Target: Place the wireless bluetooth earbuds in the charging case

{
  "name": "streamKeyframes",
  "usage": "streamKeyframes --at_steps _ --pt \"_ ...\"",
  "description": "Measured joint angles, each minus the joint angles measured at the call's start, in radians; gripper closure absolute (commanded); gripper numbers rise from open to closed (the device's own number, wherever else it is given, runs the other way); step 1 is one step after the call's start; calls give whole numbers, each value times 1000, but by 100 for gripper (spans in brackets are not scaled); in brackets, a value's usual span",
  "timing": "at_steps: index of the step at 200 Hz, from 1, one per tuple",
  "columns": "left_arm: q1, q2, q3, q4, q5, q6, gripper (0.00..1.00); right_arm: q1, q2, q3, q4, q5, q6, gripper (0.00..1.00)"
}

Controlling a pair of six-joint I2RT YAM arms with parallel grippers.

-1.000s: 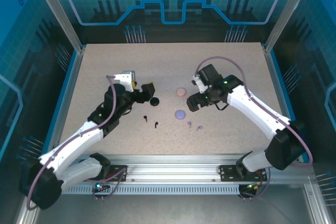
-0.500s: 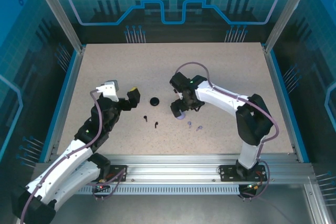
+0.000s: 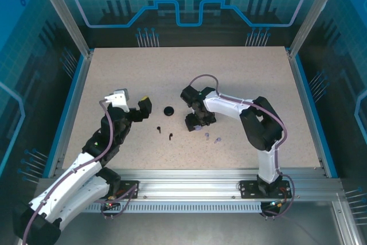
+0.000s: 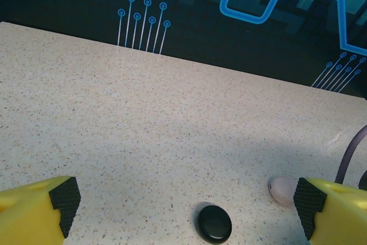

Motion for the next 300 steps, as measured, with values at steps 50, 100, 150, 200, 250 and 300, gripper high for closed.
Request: streamKeyframes --at_steps 50,100,150,200,250,300 --pt "0 1 0 0 0 0 1 10 29 24 11 -16 4 32" --pt "0 6 0 0 0 0 1 19 50 42 16 -24 10 33" --pt "0 13 0 0 0 0 1 39 66 66 18 -23 10 34" --pt "0 15 0 0 0 -1 1 43 74 82 17 -23 10 37" --pt "0 23 0 0 0 -2 1 44 93 88 11 -18 2 41" --pt "0 23 0 0 1 -18 1 43 95 90 6 -12 -10 51"
